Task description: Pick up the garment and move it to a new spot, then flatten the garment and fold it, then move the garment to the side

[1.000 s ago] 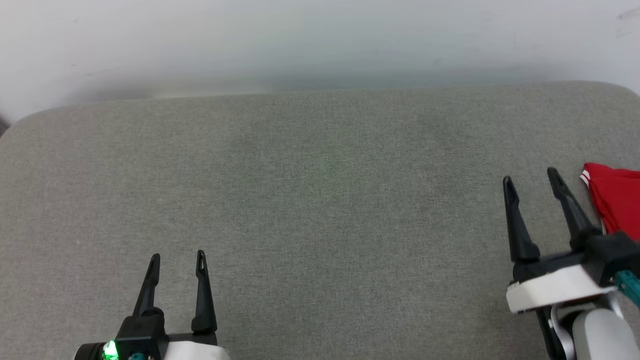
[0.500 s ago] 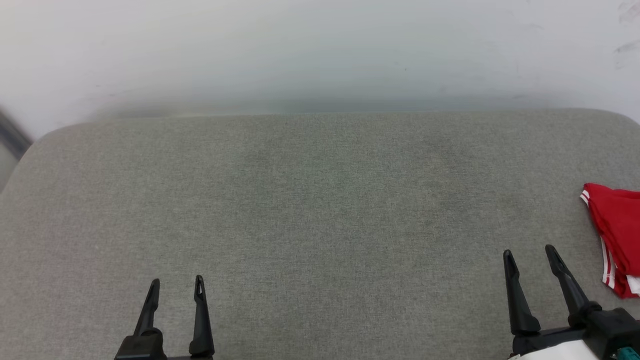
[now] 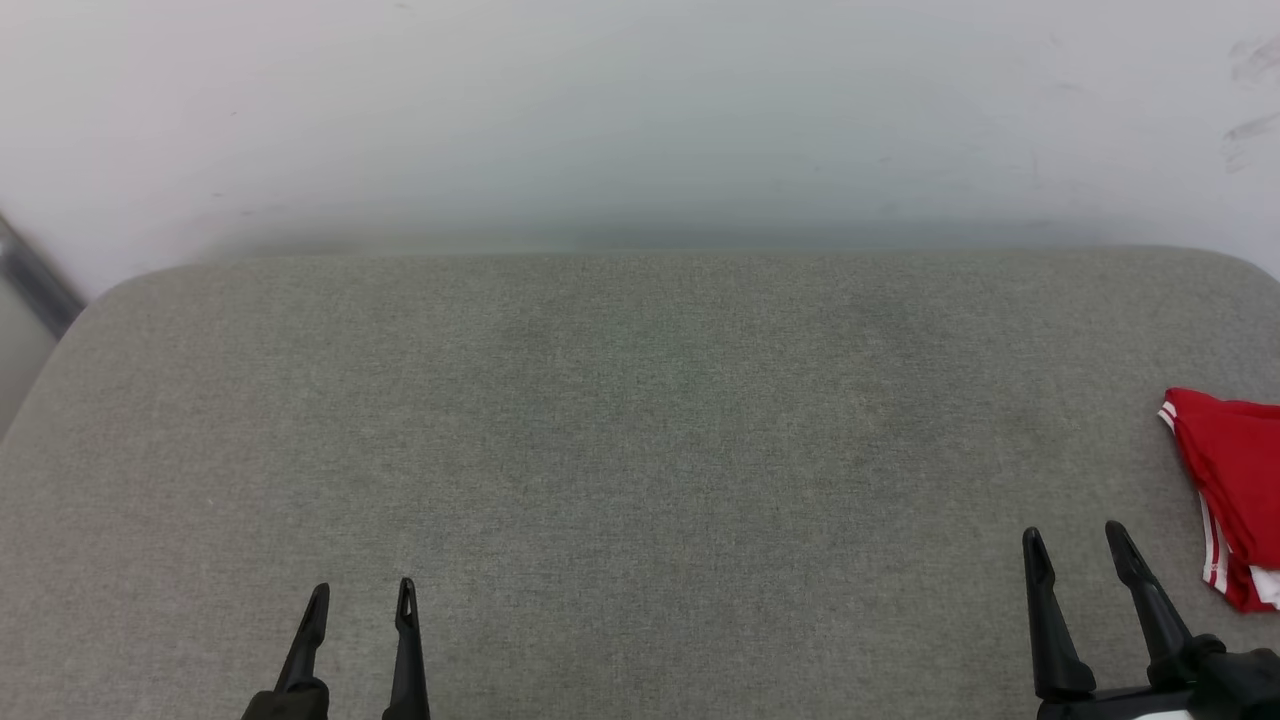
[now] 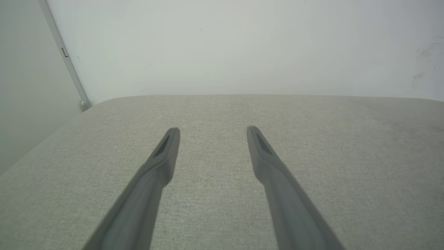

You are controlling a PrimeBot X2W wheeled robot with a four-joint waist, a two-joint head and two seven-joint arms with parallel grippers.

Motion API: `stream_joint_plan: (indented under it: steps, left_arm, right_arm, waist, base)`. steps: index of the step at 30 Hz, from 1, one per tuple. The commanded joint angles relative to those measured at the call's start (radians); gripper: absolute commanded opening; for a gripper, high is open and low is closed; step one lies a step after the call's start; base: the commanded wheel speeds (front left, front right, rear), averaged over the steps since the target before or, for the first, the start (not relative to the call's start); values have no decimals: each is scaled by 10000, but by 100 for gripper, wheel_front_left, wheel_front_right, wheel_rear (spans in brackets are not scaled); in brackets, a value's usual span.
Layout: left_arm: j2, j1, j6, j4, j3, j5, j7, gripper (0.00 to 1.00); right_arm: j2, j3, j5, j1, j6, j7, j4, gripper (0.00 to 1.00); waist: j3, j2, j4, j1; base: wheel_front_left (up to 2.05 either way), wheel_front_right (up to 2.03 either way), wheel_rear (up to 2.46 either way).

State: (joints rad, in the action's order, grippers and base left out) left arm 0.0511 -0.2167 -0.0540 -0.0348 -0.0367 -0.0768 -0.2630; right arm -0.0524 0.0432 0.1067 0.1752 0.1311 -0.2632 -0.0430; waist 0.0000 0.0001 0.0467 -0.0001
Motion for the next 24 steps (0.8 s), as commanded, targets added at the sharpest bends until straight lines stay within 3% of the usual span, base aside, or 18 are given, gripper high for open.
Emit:
stream_joint_plan:
  steps: [1, 3, 4, 8, 24]
  left_arm:
    - [-15, -23, 25, 21, 28, -37, -24, 100]
    - [-15, 2, 44, 41, 54, -41, -24, 100]
    - [0, 1, 15, 40, 61, -9, 1, 0]
    - [-2, -36, 17, 411, 47, -72, 52, 0]
    - [190, 603, 364, 832, 87, -3327, 584, 0]
  right_arm:
    - [44, 8, 69, 125, -8, -16, -4, 100]
    - [45, 17, 73, 100, -8, -16, 25, 100]
    - [0, 8, 80, 42, 0, 0, 36, 0]
    - [0, -18, 125, 115, 2, 41, 398, 0]
    - [-175, -107, 3294, -475, 1, 595, 856, 0]
  waist:
    - [-3, -1, -9, 1]
    - [0, -1, -25, 1]
    - [-2, -1, -25, 1]
    - [-2, -1, -25, 1]
    - [3, -1, -79, 1]
  base:
    - [0, 0, 0]
    - [0, 0, 0]
    - [0, 0, 0]
    - [0, 0, 0]
    - [0, 0, 0]
